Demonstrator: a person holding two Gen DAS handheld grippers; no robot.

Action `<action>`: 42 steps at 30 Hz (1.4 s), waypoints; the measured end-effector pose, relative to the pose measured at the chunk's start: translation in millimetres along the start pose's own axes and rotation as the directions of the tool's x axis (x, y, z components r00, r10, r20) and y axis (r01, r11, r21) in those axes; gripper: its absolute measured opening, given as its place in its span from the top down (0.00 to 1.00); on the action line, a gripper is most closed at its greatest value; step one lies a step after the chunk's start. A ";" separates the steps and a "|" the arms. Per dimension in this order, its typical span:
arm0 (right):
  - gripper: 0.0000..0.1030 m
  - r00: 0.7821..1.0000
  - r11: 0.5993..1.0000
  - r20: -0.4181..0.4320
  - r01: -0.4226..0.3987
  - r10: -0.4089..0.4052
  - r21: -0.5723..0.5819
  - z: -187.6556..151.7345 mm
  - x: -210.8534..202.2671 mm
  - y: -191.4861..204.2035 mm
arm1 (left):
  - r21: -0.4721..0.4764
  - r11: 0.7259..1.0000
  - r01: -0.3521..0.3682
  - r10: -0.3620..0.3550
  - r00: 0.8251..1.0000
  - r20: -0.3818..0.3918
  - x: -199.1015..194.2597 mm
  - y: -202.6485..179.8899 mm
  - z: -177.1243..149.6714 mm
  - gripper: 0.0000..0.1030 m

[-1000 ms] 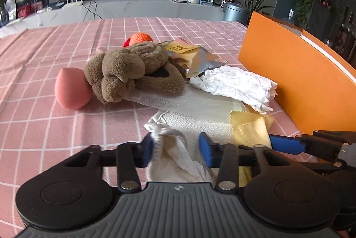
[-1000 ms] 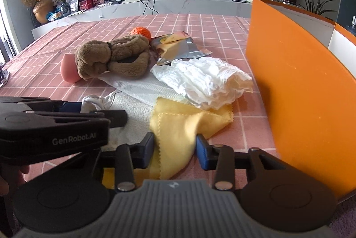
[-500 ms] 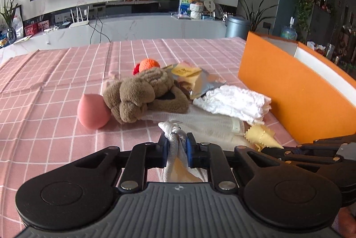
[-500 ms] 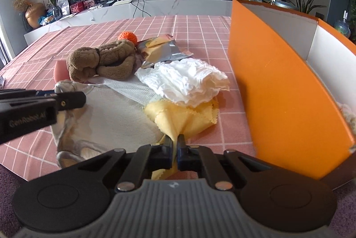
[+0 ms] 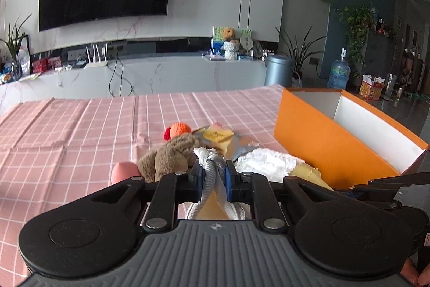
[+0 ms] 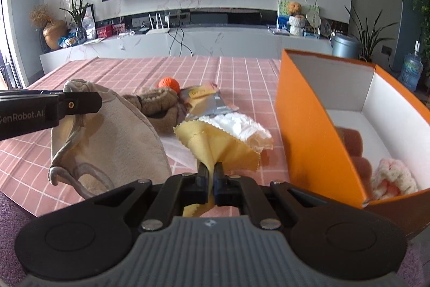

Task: Organize soft objects
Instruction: 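Lift both cloths into the orange box and open both tools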

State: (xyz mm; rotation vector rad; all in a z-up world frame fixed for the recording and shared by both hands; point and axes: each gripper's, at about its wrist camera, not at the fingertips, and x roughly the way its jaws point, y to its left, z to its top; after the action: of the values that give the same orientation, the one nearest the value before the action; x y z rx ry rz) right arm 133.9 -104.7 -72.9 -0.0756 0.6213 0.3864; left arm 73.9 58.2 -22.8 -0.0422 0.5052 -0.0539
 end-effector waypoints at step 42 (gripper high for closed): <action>0.99 0.979 0.989 0.144 0.150 -0.147 -0.011 96.2 -48.1 -169.6 | 0.269 0.935 0.233 -0.276 0.952 0.132 54.2 -151.2 110.7 0.83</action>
State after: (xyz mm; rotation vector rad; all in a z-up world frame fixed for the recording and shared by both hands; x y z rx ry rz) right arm 214.9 -259.9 25.4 -0.1139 0.4663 0.2511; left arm 168.7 -93.0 56.0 0.1353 0.3183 -0.3668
